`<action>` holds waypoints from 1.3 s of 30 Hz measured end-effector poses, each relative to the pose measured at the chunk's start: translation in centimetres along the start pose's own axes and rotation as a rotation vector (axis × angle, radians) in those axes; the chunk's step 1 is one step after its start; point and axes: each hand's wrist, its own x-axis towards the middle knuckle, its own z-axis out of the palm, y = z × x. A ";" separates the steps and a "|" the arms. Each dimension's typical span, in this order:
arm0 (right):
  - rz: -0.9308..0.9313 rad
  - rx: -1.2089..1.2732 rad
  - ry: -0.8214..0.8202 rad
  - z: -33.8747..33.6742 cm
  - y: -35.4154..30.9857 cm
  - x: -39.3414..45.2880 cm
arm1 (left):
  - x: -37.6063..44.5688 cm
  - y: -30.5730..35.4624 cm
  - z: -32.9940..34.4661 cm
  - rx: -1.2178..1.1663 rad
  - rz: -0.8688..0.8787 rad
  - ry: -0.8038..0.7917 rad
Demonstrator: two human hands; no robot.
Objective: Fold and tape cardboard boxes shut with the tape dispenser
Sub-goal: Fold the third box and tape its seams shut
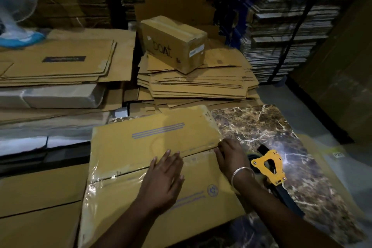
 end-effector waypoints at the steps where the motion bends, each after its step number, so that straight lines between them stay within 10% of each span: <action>1: -0.015 -0.016 0.007 -0.2 -0.2 0.0 | -0.8 -0.1 -0.3 0.000 -0.020 0.002; 14: -0.018 -0.314 -0.436 -1.5 -1.0 -2.0 | -3.9 -0.1 -0.2 0.062 -0.263 -0.034; 39: -0.125 -0.296 -0.414 -0.9 -0.9 -2.9 | -0.8 -3.2 -2.6 -0.001 -0.256 0.294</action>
